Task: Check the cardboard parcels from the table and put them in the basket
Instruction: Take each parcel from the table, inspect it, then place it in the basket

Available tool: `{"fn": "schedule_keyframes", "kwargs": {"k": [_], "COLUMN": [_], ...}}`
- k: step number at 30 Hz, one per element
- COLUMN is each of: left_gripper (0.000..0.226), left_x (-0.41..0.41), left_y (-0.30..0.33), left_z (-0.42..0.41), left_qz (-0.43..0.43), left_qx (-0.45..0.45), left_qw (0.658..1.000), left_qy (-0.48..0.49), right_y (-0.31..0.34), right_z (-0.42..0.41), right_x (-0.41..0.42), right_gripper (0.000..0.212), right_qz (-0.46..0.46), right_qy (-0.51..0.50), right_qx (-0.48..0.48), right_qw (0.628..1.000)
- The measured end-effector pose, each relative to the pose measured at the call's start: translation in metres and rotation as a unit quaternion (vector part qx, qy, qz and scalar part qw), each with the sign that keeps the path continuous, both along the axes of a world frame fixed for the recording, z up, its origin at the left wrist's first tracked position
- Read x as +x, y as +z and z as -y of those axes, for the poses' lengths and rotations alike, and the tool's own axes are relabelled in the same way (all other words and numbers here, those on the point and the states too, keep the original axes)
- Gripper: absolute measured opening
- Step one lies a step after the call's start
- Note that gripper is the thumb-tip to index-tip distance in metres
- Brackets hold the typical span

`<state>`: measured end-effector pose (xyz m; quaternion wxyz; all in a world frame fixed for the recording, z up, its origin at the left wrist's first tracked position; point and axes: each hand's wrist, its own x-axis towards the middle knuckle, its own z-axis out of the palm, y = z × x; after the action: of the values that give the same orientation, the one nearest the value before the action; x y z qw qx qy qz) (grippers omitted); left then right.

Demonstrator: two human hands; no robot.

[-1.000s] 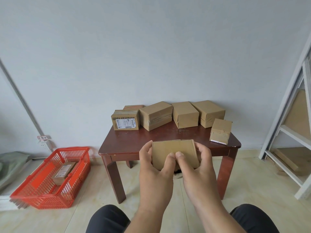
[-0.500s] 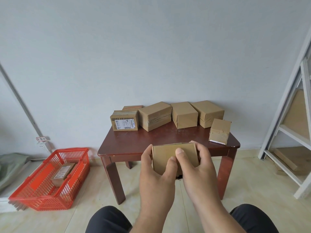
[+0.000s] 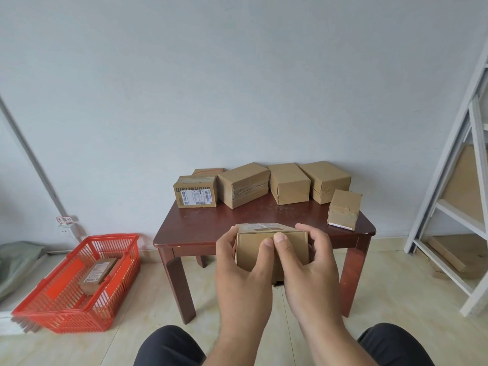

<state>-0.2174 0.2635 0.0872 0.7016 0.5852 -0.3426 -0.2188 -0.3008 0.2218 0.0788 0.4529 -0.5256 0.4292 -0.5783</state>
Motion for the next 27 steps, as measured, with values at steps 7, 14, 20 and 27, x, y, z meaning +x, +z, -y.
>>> {"fn": "schedule_keyframes", "kwargs": {"k": [7,14,20,27], "left_gripper": [0.034,0.03,0.036,0.036], "left_x": [0.001,0.003,0.004,0.013], "left_y": [0.006,0.012,0.002,0.002], "left_z": [-0.003,-0.004,-0.005,-0.009], "left_qz": [-0.015,-0.033,-0.016,-0.046], "left_qx": [-0.001,0.007,0.023,0.088], "left_qw": [1.0,0.999,1.0,0.99], "left_qy": [0.002,-0.003,-0.01,-0.101], "right_y": [-0.002,-0.004,0.004,0.009], "right_z": [-0.005,-0.006,0.004,0.005], "right_x": [-0.001,-0.004,-0.008,-0.019], "right_gripper": [0.042,0.042,0.048,0.047], "right_qz": [-0.015,-0.006,0.024,-0.045], "right_qy": [-0.001,0.042,0.162,0.171], "right_qx": [-0.017,0.017,0.156,0.088], "right_qw": [1.0,0.999,0.974,0.98]}}
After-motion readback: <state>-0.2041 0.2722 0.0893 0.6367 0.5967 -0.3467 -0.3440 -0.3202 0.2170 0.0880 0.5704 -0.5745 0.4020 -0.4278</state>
